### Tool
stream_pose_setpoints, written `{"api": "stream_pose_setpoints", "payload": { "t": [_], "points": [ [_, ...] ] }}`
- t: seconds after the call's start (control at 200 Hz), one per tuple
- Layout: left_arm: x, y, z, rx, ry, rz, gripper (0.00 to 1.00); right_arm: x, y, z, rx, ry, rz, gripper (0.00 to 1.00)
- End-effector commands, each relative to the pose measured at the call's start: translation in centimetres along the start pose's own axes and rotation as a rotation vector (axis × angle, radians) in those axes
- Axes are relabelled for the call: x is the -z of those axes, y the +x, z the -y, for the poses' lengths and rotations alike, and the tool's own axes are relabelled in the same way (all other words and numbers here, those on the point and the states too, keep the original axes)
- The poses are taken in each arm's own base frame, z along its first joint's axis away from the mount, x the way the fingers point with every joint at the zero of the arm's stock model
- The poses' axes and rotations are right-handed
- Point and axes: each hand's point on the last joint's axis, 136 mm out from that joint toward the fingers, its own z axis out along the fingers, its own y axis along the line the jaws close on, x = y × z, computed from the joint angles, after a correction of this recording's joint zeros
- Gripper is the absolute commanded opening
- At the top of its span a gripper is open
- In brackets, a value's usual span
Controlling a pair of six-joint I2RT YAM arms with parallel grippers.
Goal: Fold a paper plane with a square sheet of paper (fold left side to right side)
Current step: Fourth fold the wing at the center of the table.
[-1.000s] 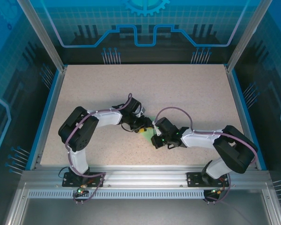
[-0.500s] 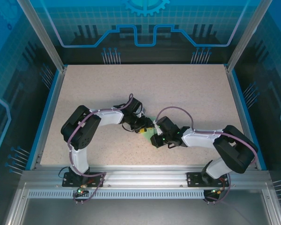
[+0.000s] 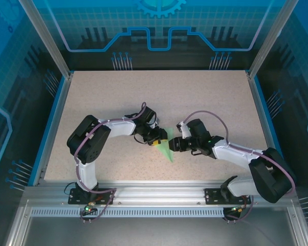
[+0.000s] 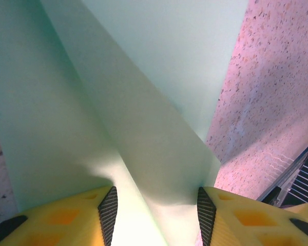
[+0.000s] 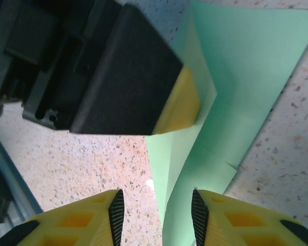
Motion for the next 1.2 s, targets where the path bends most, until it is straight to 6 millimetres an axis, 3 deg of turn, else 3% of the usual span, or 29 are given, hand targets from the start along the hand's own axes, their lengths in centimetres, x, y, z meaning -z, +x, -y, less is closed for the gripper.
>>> {"api": "stream_pose_setpoints", "payload": {
  "t": [0.0,0.66,0.92,1.195],
  "points": [
    [-0.5,0.3,-0.9,0.018,-0.044,-0.019,0.49,0.2,-0.1,-0.6,-0.066,-0.099,-0.015,0.39],
    [-0.5,0.4,-0.8,0.016,-0.042,-0.025,0.49,-4.0,0.2,0.9,-0.199,-0.129,-0.106,0.26],
    [-0.5,0.4,-0.8,0.016,-0.043,-0.026,0.49,-4.1,0.8,1.9,-0.198,-0.077,-0.124,0.16],
    [-0.5,0.4,-0.8,0.013,-0.046,-0.025,0.49,-3.7,1.2,3.2,-0.198,-0.023,-0.133,0.15]
  ]
}}
